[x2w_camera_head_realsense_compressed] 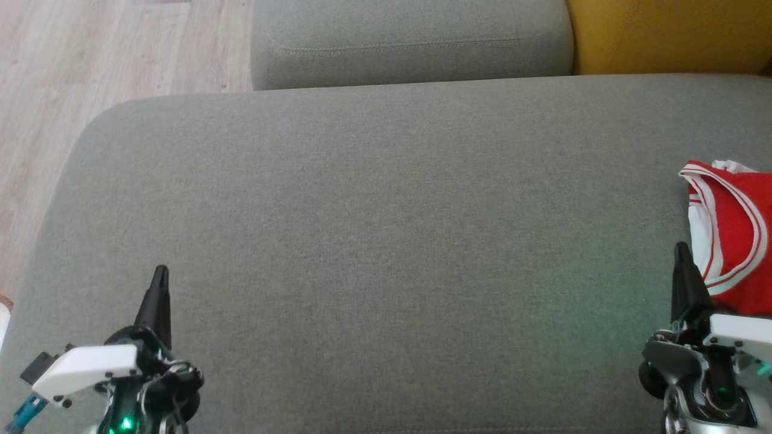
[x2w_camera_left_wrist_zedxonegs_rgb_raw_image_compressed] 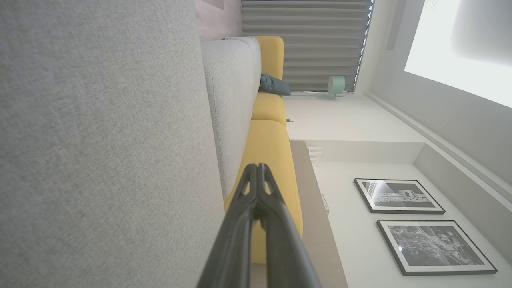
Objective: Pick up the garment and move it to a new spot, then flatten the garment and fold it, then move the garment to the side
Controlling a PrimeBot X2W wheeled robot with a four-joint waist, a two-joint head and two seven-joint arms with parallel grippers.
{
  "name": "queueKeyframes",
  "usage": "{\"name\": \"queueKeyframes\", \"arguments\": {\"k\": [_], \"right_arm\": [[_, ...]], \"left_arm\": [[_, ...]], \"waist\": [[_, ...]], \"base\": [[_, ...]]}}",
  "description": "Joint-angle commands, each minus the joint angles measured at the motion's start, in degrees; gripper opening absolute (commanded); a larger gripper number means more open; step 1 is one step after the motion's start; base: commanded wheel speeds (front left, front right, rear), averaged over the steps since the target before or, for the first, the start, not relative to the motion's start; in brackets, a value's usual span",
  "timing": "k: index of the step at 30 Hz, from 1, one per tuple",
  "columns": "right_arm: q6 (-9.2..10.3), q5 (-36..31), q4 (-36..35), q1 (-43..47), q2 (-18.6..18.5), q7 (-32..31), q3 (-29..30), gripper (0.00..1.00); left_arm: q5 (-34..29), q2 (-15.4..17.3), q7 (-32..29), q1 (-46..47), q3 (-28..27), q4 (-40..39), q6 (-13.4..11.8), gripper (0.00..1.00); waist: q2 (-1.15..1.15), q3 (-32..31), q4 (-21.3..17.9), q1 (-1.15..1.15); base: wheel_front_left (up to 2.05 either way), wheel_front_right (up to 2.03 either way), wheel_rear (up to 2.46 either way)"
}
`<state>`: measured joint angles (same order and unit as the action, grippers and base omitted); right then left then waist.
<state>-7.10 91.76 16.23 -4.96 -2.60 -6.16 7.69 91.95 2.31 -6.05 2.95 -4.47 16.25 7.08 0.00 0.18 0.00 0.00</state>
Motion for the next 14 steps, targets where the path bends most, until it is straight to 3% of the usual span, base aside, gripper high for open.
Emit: {"name": "queueKeyframes", "arguments": {"k": [1,14], "right_arm": [[-0.39,0.4,-2.2,-1.2,-0.3,-0.3,-1.2,0.0],[-0.39,0.4,-2.2,-1.2,-0.3,-0.3,-1.2,0.0]], "left_arm": [[0.2,0.6,-0.4,3.2,-2.0,-2.2,0.4,0.0],[0.2,0.6,-0.4,3.2,-2.0,-2.2,0.4,0.0]], "waist": [[0.0,0.0,0.0,0.0],[0.0,0.0,0.0,0.0]], "base": [[0.0,0.0,0.0],[0.0,0.0,0.0]]}}
